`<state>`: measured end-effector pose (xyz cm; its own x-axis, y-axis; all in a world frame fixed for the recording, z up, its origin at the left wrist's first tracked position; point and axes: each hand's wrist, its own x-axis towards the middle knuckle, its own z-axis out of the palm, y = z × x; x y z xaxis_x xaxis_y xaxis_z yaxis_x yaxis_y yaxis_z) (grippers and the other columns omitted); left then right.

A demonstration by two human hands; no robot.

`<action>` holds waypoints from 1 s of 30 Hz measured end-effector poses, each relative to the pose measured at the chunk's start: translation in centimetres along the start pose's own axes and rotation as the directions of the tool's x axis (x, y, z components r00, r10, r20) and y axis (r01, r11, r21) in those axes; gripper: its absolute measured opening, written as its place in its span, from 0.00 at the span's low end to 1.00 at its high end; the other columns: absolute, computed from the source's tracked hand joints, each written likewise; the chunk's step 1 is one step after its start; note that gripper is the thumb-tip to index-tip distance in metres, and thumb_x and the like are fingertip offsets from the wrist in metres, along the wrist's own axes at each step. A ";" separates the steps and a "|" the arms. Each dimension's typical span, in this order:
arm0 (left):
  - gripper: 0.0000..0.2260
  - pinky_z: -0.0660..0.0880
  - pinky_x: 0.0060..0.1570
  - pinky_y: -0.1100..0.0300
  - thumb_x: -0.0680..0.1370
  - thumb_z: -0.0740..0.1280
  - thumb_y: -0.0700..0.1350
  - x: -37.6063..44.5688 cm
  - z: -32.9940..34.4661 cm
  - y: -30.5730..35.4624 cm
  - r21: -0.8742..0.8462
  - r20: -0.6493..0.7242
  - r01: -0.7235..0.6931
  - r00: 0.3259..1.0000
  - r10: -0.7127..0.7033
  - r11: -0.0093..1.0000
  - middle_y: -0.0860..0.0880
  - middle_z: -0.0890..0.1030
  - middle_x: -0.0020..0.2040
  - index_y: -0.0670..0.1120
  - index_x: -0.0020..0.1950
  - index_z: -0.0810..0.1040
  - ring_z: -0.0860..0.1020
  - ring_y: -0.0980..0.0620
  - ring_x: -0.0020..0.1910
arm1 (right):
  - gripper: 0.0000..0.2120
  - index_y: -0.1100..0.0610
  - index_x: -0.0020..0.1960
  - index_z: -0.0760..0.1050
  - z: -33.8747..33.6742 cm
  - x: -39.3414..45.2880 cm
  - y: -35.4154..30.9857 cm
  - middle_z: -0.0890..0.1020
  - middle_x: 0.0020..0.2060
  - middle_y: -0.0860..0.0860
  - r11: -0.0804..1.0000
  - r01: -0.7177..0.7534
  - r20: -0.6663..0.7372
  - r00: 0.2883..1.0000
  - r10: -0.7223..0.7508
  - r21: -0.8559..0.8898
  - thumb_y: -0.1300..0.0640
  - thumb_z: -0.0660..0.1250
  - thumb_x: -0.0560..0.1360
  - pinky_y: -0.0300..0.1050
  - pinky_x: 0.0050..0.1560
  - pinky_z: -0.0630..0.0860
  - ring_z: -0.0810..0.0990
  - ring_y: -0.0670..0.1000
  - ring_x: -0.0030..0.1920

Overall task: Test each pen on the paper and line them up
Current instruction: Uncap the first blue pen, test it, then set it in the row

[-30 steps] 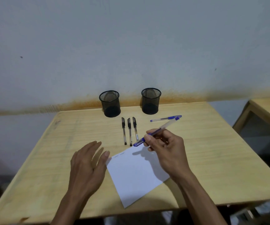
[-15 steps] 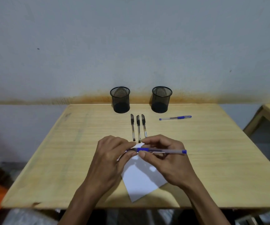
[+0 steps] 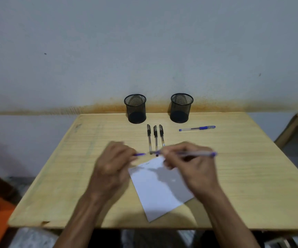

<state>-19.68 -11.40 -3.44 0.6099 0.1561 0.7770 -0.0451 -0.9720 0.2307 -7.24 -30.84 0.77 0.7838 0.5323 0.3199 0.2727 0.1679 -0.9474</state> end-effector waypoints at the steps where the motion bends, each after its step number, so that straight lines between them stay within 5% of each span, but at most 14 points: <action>1: 0.05 0.73 0.52 0.59 0.75 0.68 0.35 -0.8 -0.8 -1.5 0.048 -0.039 0.092 0.995 -0.090 0.995 0.45 0.82 0.42 0.37 0.45 0.84 0.78 0.43 0.43 | 0.03 0.57 0.39 0.85 -1.4 0.6 -0.4 0.85 0.28 0.51 0.996 -0.020 -0.107 0.994 0.029 0.089 0.63 0.77 0.70 0.36 0.34 0.78 0.82 0.45 0.29; 3: 0.06 0.74 0.47 0.57 0.75 0.69 0.39 -1.8 -2.6 -3.9 0.101 -0.091 0.267 0.962 -0.258 0.958 0.46 0.84 0.43 0.39 0.45 0.85 0.80 0.42 0.43 | 0.04 0.57 0.39 0.84 -4.4 2.0 -1.4 0.85 0.30 0.54 0.982 -0.026 -0.235 0.969 0.070 0.186 0.58 0.77 0.68 0.39 0.34 0.79 0.82 0.49 0.30; 7: 0.08 0.73 0.46 0.57 0.76 0.68 0.42 -1.0 -1.1 -4.9 0.095 0.089 0.337 0.934 -0.346 0.937 0.48 0.84 0.45 0.43 0.51 0.85 0.80 0.45 0.45 | 0.02 0.59 0.44 0.84 -3.3 3.2 0.0 0.87 0.35 0.52 0.987 -0.160 -0.100 0.982 0.158 -0.011 0.61 0.77 0.73 0.42 0.40 0.82 0.86 0.51 0.35; 11: 0.06 0.75 0.43 0.53 0.76 0.68 0.42 -0.3 2.0 -4.2 0.056 0.219 0.588 0.782 -0.584 0.807 0.54 0.81 0.41 0.50 0.53 0.80 0.78 0.49 0.44 | 0.02 0.56 0.42 0.85 -0.3 1.5 2.3 0.87 0.35 0.51 0.966 -0.242 -0.059 0.970 0.237 -0.087 0.60 0.77 0.73 0.44 0.41 0.83 0.86 0.50 0.37; 14: 0.02 0.73 0.43 0.53 0.76 0.70 0.43 -0.1 3.2 -5.1 0.173 0.259 0.550 0.775 -0.577 0.817 0.52 0.81 0.40 0.48 0.43 0.80 0.78 0.46 0.44 | 0.03 0.55 0.41 0.85 -0.1 0.6 3.1 0.87 0.35 0.50 0.959 -0.262 -0.047 0.965 0.259 -0.108 0.60 0.77 0.73 0.41 0.40 0.81 0.86 0.48 0.36; 22: 0.05 0.69 0.51 0.53 0.78 0.69 0.45 -0.7 4.5 -6.5 0.226 0.304 0.534 0.756 -0.580 0.815 0.50 0.79 0.53 0.47 0.50 0.84 0.76 0.46 0.54 | 0.03 0.56 0.41 0.85 -0.8 -0.4 3.6 0.87 0.34 0.51 0.951 -0.301 -0.070 0.953 0.295 -0.079 0.60 0.77 0.73 0.36 0.37 0.79 0.84 0.46 0.33; 25: 0.11 0.73 0.54 0.57 0.78 0.70 0.48 -1.1 4.1 -5.8 0.123 0.251 0.559 0.782 -0.570 0.820 0.50 0.79 0.56 0.46 0.58 0.81 0.78 0.51 0.55 | 0.00 0.55 0.44 0.85 -0.7 -0.3 3.8 0.87 0.36 0.49 0.954 -0.294 -0.092 0.953 0.288 -0.060 0.59 0.76 0.74 0.35 0.37 0.79 0.85 0.44 0.34; 28: 0.15 0.67 0.50 0.78 0.78 0.70 0.48 -1.4 3.2 -3.0 -0.100 0.149 0.600 0.798 -0.584 0.793 0.54 0.76 0.59 0.48 0.64 0.78 0.76 0.69 0.54 | 0.02 0.57 0.46 0.85 -0.4 -0.2 4.2 0.88 0.38 0.48 0.954 -0.297 -0.091 0.952 0.292 -0.040 0.61 0.73 0.76 0.34 0.37 0.80 0.87 0.44 0.37; 30: 0.16 0.67 0.54 0.76 0.78 0.69 0.50 -1.9 3.3 -1.6 -0.112 0.203 0.531 0.840 -0.503 0.840 0.56 0.76 0.60 0.51 0.65 0.78 0.74 0.66 0.58 | 0.02 0.60 0.46 0.84 -0.1 0.0 4.6 0.88 0.38 0.49 0.949 -0.314 -0.084 0.947 0.311 -0.025 0.62 0.73 0.76 0.35 0.40 0.82 0.88 0.45 0.41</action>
<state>-18.20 -10.76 -7.20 0.6956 0.5846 0.4176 0.1967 -0.7141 0.6718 -5.96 -30.18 -3.60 0.8738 0.4863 0.0089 0.0264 -0.0292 -0.9992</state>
